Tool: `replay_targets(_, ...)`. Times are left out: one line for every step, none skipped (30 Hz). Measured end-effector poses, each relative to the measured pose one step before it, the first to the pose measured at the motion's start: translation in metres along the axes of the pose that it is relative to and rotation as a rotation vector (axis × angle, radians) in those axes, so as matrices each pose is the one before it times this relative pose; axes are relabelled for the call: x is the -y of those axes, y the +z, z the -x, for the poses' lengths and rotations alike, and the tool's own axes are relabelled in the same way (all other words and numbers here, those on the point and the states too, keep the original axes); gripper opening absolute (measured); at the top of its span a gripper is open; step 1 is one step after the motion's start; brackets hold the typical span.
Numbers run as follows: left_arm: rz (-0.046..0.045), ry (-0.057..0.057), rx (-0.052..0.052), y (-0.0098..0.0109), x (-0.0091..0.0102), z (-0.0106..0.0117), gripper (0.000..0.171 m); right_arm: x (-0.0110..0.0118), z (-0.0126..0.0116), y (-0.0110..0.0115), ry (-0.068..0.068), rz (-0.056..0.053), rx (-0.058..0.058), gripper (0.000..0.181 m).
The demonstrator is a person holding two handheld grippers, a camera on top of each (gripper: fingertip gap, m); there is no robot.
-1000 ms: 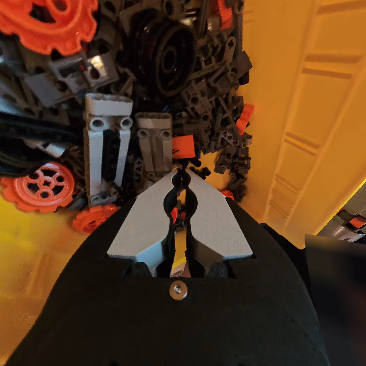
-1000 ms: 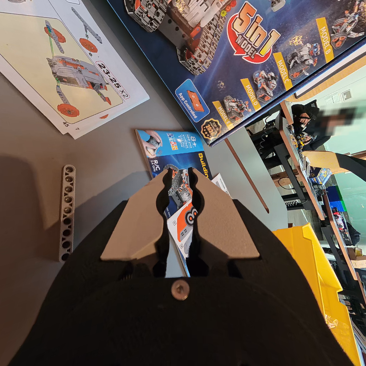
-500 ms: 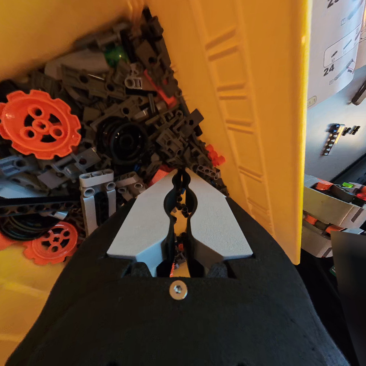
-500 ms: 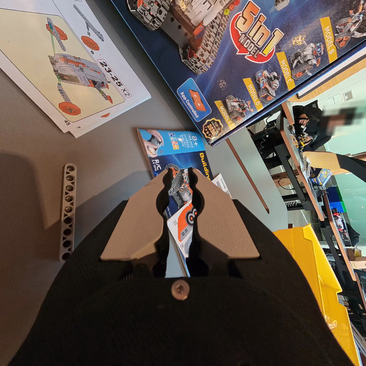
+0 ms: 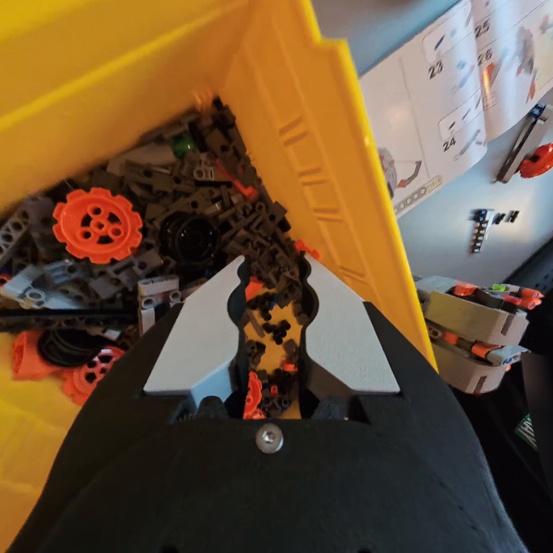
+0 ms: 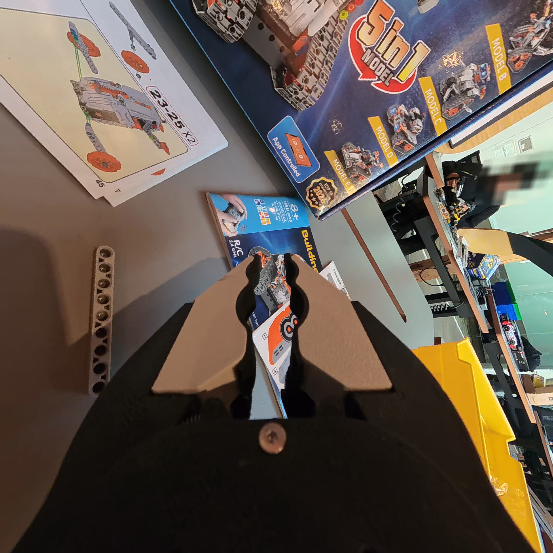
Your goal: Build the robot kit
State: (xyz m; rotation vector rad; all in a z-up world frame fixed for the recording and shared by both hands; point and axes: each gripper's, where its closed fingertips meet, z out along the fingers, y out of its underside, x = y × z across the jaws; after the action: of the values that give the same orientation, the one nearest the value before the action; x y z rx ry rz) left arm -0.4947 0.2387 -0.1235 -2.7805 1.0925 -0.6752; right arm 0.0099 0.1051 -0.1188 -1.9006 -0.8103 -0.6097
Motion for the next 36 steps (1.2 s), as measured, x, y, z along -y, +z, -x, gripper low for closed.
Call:
replay_targets(-0.02607, 0.0065, 0.0177, -0.00001, 0.00617, 0.00203, 0.035, -0.00007, 0.00001, -0.00008, -0.0016, 0.0004, -0.0003, 0.015)
replay_targets(-0.0214, 0.011, 0.0366, 0.00029, 0.00549, 0.00446, 0.04, 0.00004, -0.00008, 0.00002, -0.0006, -0.0003, -0.0002, 0.015)
replay_targets(-0.01523, 0.0222, 0.0432, 0.00104, 0.00495, 0.00451, 0.05, -0.00003, 0.00001, 0.00003, 0.0006, -0.0003, 0.0002, 0.015)
replay_targets(-0.00689, 0.0344, 0.0404, 0.00183, 0.00356, 0.00272, 0.059, -0.00014, 0.00012, 0.00009, 0.001, 0.0002, 0.0015, 0.015)
replay_targets(0.00642, 0.037, 0.034, 0.00255, 0.00118, 0.00076, 0.06, -0.00042, 0.00018, 0.00022, 0.0009, 0.001, 0.0016, 0.015)
replay_targets(0.01126, 0.0322, 0.0325, 0.00257, 0.00056, 0.00016, 0.061, -0.00025, 0.00025, 0.00014, 0.0001, 0.0006, 0.0014, 0.015)
replay_targets(0.00344, 0.0271, 0.0326, 0.00227, 0.00187, 0.00038, 0.062, -0.00018, 0.00014, 0.0001, -0.0001, 0.0005, 0.0012, 0.015)
replay_targets(0.00011, 0.0222, 0.0395, 0.0019, 0.00217, 0.00233, 0.063, -0.00012, 0.00015, 0.00009, -0.0001, 0.0007, 0.0008, 0.015)
replay_targets(0.00098, 0.0168, 0.0398, 0.00189, 0.0012, 0.00355, 0.066, 0.0, 0.00023, 0.00003, -0.0004, 0.0001, 0.0009, 0.015)
replay_targets(0.0077, 0.0162, 0.0362, 0.00203, -0.00033, 0.00377, 0.069, 0.00014, 0.00018, -0.00009, -0.0011, -0.0001, 0.0007, 0.015)
replay_targets(0.01369, 0.0199, 0.0411, 0.0018, -0.00204, 0.00487, 0.071, 0.00003, 0.0001, 0.0, -0.0014, 0.0004, 0.0, 0.015)
replay_targets(0.01355, 0.0257, 0.0378, 0.00139, -0.00255, 0.00413, 0.069, -0.00006, 0.00001, 0.0, -0.0011, 0.0006, -0.0003, 0.015)
replay_targets(0.01489, 0.0259, 0.0346, 0.00103, -0.00274, 0.00322, 0.068, 0.00001, 0.00003, 0.00011, -0.0005, 0.0003, -0.0003, 0.015)
replay_targets(0.01448, 0.0233, 0.0358, 0.00061, -0.00282, 0.00339, 0.065, -0.0001, 0.0, 0.00007, 0.0005, 0.0004, 0.0004, 0.015)
replay_targets(0.01217, 0.0181, 0.0325, -0.00015, -0.00278, 0.00289, 0.062, -0.00017, 0.00013, 0.0001, 0.0006, 0.0005, 0.0008, 0.015)
replay_targets(0.01132, 0.0115, 0.0258, -0.00069, -0.00323, 0.00192, 0.061, -0.00017, 0.00019, 0.0002, 0.0002, 0.0009, 0.0007, 0.015)
replay_targets(0.02355, 0.0077, 0.0203, -0.00053, -0.00544, 0.00177, 0.061, -0.00015, 0.00024, 0.00009, -0.0007, 0.0011, 0.0008, 0.015)
replay_targets(0.02174, 0.006, 0.0112, -0.0007, -0.00512, 0.00095, 0.063, -0.00015, 0.00008, 0.0001, -0.0013, 0.0011, 0.0, 0.015)
replay_targets(0.00853, 0.0011, -0.0038, -0.00139, -0.00339, -0.0011, 0.06, -0.00004, 0.00004, 0.00001, -0.0007, 0.0004, -0.0003, 0.015)
replay_targets(0.01806, -0.0091, -0.0068, -0.00128, -0.00467, -0.00072, 0.055, 0.00001, -0.00002, 0.0, 0.0, -0.0001, -0.0002, 0.015)
replay_targets(0.03643, -0.0193, -0.0106, -0.00023, -0.00798, -0.00061, 0.053, -0.00002, 0.00016, 0.00006, 0.0004, 0.0004, 0.0012, 0.015)
replay_targets(0.03515, -0.0175, -0.0029, -0.00029, -0.00824, 0.00077, 0.05, -0.00009, 0.00017, 0.00017, 0.0001, 0.0008, 0.001, 0.015)
replay_targets(0.02898, -0.0098, -0.006, -0.00037, -0.00743, 0.00015, 0.046, -0.00022, 0.00007, 0.00015, -0.0002, 0.0005, 0.0003, 0.015)
replay_targets(0.02423, -0.0092, -0.0123, 0.00007, -0.00657, -0.00062, 0.043, -0.00017, 0.00024, 0.0002, -0.0001, 0.0009, 0.0012, 0.015)
replay_targets(0.01915, -0.015, -0.0187, 0.00035, -0.00566, -0.00116, 0.043, -0.00025, 0.00019, 0.00017, 0.0, 0.0014, 0.0008, 0.015)
replay_targets(0.01857, -0.0217, -0.0258, 0.00054, -0.00492, -0.00185, 0.042, -0.00012, 0.00024, 0.00011, -0.0007, 0.0008, 0.0008, 0.015)
replay_targets(0.01295, -0.02, -0.0136, 0.00046, -0.00377, 0.00019, 0.04, -0.00004, 0.00013, 0.00008, -0.0009, 0.0007, 0.0006, 0.015)
replay_targets(0.00803, -0.0164, -0.0069, 0.00001, -0.00326, 0.001, 0.039, -0.00007, 0.00021, -0.00001, -0.0006, 0.0007, 0.0008, 0.015)
replay_targets(0.01031, -0.0096, -0.0037, -0.00029, -0.00356, 0.00119, 0.035, -0.00013, 0.00019, 0.00001, -0.0002, 0.0005, 0.0009, 0.015)
replay_targets(0.0061, -0.0053, 0.0027, -0.00116, -0.00343, 0.00195, 0.027, -0.00004, 0.00024, 0.00001, -0.0006, 0.0004, 0.001, 0.015)
replay_targets(-0.00012, -0.0037, -0.0005, -0.00214, -0.00264, 0.00152, 0.019, -0.00016, 0.00013, 0.00007, -0.0007, 0.001, 0.001, 0.015)
replay_targets(-0.00447, -0.0068, -0.0064, -0.00281, -0.00212, 0.00074, 0.014, -0.00007, 0.00023, -0.00001, -0.0007, 0.0006, 0.001, 0.015)
replay_targets(-0.0119, -0.0084, -0.0054, -0.00335, -0.001, 0.0013, 0.013, -0.00005, 0.00012, 0.00005, -0.0008, 0.0, 0.0008, 0.015)
replay_targets(-0.02484, -0.0103, -0.0008, -0.00416, 0.0011, 0.00232, 0.014, 0.0, 0.00017, 0.00003, -0.0005, 0.0001, 0.0005, 0.015)
replay_targets(-0.03786, -0.0154, 0.0053, -0.00482, 0.00343, 0.00382, 0.013, 0.00015, 0.00004, -0.00004, -0.0008, -0.0001, 0.0007, 0.015)
replay_targets(-0.04603, -0.0212, 0.0099, -0.00513, 0.00563, 0.00523, 0.014, 0.00016, 0.0002, -0.00008, -0.0008, -0.0003, 0.0007, 0.015)
